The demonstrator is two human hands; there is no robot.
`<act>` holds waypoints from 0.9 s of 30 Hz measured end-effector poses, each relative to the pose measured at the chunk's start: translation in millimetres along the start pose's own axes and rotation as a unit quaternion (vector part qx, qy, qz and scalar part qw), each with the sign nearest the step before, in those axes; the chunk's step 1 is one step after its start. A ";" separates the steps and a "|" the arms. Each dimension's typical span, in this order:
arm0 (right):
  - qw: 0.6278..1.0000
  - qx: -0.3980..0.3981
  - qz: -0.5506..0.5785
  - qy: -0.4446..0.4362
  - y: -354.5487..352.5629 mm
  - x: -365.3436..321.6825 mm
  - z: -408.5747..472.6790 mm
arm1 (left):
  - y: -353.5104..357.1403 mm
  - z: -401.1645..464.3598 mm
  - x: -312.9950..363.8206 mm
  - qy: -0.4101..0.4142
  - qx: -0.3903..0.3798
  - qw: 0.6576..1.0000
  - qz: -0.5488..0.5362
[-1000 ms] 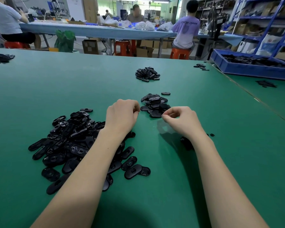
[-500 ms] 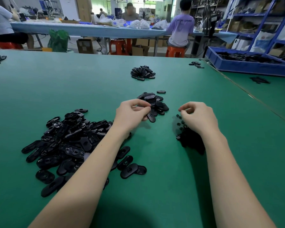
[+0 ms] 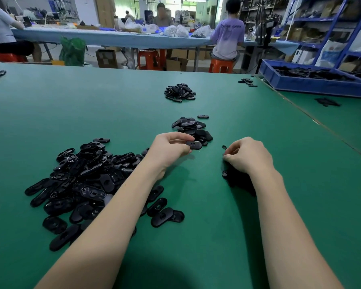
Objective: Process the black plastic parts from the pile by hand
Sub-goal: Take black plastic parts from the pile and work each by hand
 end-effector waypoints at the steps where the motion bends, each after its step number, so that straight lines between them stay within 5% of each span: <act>1: 1.000 0.000 0.005 -0.002 0.6 -0.8 -0.1 | -0.4 -0.2 0.0 0.004 0.003 1.000 0.009; 14: 0.944 -0.085 0.296 -0.116 1.5 -19.7 -5.8 | 2.3 1.1 0.7 -0.001 0.033 0.999 0.007; 27: 0.923 -0.074 0.351 -0.138 2.0 -32.2 -7.7 | 3.3 -2.1 1.9 0.024 -0.026 0.997 -0.062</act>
Point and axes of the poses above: each hand's wrist, its own z-axis towards the middle knuckle, its own y-axis out of the palm, x = y × z, the point moved 1 cm from there along z, towards the middle knuckle, and after that the axes turned 4 degrees about -y, right-handed, at the moved point
